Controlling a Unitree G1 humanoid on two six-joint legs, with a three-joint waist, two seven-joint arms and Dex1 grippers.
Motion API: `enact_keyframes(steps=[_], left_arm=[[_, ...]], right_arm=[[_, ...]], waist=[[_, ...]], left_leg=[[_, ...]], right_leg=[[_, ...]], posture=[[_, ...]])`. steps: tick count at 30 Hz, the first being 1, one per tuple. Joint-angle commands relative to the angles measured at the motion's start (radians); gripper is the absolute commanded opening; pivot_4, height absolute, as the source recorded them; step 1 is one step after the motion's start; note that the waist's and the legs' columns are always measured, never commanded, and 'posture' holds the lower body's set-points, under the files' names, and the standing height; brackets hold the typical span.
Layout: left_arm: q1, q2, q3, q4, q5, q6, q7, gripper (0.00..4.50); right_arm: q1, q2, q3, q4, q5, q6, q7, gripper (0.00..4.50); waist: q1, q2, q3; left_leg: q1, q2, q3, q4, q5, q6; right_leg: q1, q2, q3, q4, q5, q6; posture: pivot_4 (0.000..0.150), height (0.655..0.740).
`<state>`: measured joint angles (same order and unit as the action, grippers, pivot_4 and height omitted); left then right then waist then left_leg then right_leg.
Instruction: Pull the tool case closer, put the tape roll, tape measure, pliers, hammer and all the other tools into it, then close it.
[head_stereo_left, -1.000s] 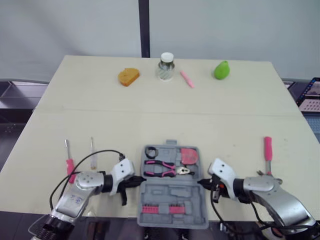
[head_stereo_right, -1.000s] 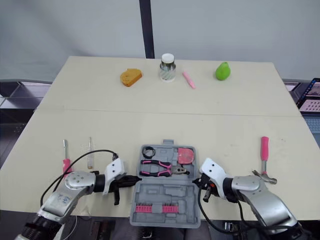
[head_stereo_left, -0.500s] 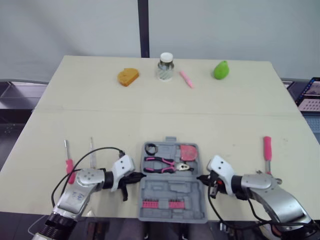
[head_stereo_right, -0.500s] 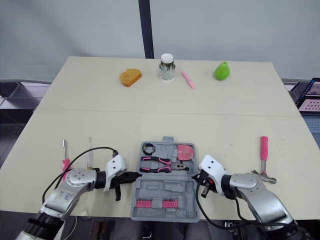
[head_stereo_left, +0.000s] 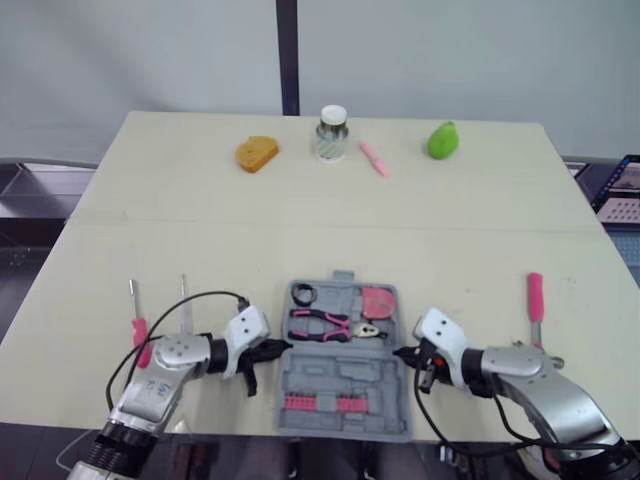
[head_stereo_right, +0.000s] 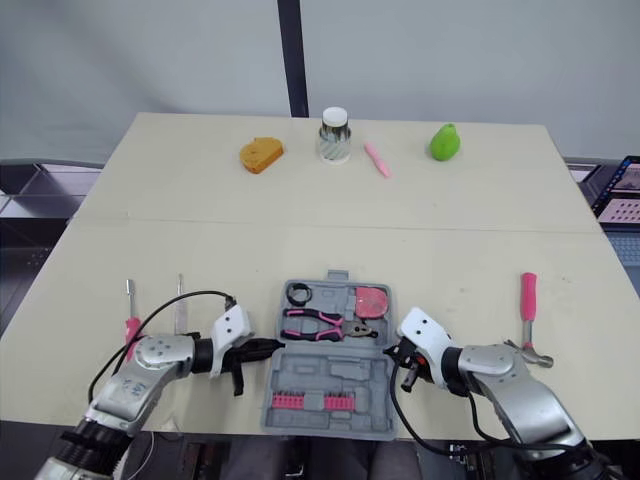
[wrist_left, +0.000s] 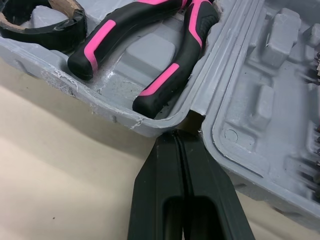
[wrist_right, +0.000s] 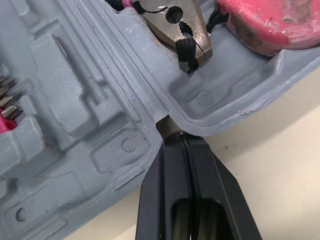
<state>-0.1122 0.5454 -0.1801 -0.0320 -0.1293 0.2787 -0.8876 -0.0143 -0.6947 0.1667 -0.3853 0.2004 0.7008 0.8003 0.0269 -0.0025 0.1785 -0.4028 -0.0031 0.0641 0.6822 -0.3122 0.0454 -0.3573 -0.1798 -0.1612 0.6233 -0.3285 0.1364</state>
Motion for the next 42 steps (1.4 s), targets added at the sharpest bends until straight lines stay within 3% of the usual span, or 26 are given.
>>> enact_keyframes(steps=[1,42], left_arm=[[-0.025,-0.021,-0.003,0.008,0.013,-0.016,0.03,0.06],[-0.063,-0.053,0.012,0.05,0.028,-0.023,0.055,0.06]], right_arm=[[-0.012,0.022,0.012,-0.02,0.023,-0.015,0.003,0.04],[-0.069,0.073,0.005,0.013,-0.005,-0.019,-0.037,0.04]], waist=[[0.0,0.0,0.0],[-0.001,0.0,0.0]], left_leg=[[0.0,0.0,0.0,0.0,0.0,0.0],[0.0,0.0,0.0,0.0,0.0,0.0]], right_leg=[[0.0,0.0,0.0,0.0,0.0,0.0],[0.0,0.0,0.0,0.001,0.0,0.0]], posture=[[0.15,0.695],[0.15,0.695]])
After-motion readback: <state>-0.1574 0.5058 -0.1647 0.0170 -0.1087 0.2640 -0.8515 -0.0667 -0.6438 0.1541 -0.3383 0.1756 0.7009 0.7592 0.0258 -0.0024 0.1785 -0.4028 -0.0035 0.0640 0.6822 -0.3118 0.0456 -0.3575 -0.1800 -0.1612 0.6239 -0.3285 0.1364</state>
